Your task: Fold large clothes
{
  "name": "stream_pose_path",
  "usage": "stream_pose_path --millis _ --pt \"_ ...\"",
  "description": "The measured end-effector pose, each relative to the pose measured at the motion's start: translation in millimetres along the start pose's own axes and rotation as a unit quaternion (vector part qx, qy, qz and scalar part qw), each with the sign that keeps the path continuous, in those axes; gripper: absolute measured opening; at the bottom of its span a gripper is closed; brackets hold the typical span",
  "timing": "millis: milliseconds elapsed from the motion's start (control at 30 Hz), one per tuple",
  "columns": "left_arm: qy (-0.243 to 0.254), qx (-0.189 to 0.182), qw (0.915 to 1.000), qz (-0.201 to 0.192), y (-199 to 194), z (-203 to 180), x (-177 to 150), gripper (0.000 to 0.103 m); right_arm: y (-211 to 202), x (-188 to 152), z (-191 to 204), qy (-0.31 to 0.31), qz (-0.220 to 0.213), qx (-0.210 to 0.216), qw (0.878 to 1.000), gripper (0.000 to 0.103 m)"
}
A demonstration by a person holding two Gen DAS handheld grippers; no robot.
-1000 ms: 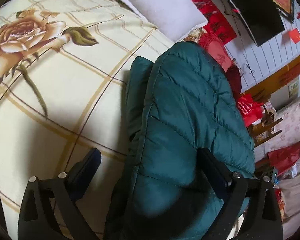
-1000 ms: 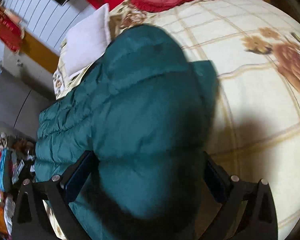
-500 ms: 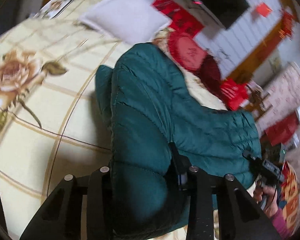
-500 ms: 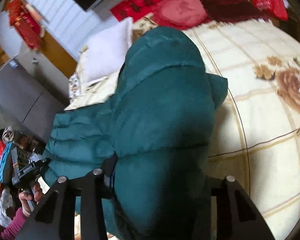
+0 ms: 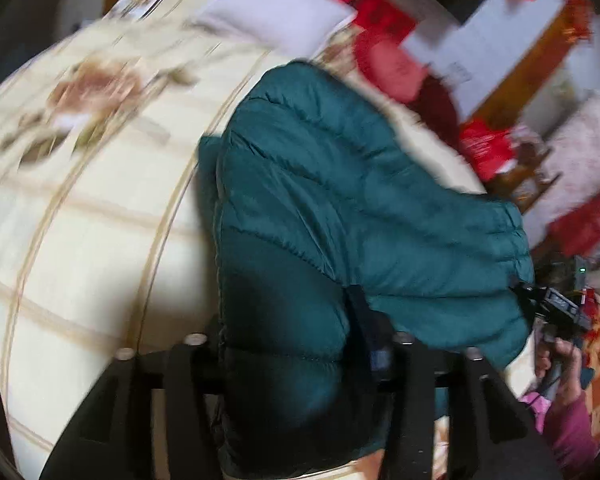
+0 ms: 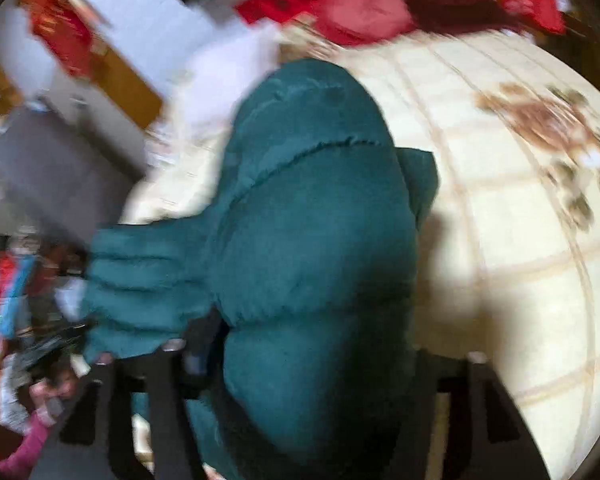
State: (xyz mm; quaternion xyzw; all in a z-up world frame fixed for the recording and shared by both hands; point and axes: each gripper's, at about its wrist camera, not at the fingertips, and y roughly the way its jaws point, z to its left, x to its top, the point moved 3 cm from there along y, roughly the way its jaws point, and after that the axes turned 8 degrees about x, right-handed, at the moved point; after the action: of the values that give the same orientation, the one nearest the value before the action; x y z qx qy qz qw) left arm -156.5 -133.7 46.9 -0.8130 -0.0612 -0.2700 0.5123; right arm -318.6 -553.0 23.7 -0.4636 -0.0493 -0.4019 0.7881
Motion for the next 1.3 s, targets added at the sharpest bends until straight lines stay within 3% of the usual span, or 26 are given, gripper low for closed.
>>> stream_pose_path --millis 100,200,333,500,600,800,900,1033,1300 --pt "0.028 0.046 0.9976 -0.044 -16 -4 -6 0.068 -5 -10 5 -0.011 -0.011 -0.025 1.000 0.077" --pt "0.072 0.109 0.9879 -0.084 -44 -20 -6 0.068 -24 -15 27 -0.055 -0.024 -0.073 0.996 0.077" --pt "0.100 0.143 0.9773 -0.121 -67 -36 -13 0.068 -50 -28 57 -0.101 -0.041 -0.132 0.985 0.079" --pt "0.090 0.119 0.9815 -0.119 -68 -47 -27 0.068 -67 -31 63 -0.119 -0.060 -0.172 0.976 0.079" --pt "0.076 0.108 0.9844 -0.116 -62 -52 -35 0.068 -72 -28 53 -0.103 -0.060 -0.148 0.982 0.079" --pt "0.052 0.112 0.9880 -0.092 -44 -66 -47 0.068 -39 -20 52 -0.127 -0.052 -0.171 0.976 0.070" --pt "0.050 0.116 0.9861 -0.107 -51 -71 -53 0.068 -48 -25 67 -0.143 -0.084 -0.193 0.967 0.071" --pt "0.047 0.125 0.9840 -0.118 -56 -78 -61 0.068 -65 -43 92 -0.162 -0.108 -0.193 0.962 0.083" --pt "0.058 0.155 0.9796 -0.114 -58 -92 -78 0.068 -67 -100 140 -0.196 -0.108 -0.145 0.964 0.084"
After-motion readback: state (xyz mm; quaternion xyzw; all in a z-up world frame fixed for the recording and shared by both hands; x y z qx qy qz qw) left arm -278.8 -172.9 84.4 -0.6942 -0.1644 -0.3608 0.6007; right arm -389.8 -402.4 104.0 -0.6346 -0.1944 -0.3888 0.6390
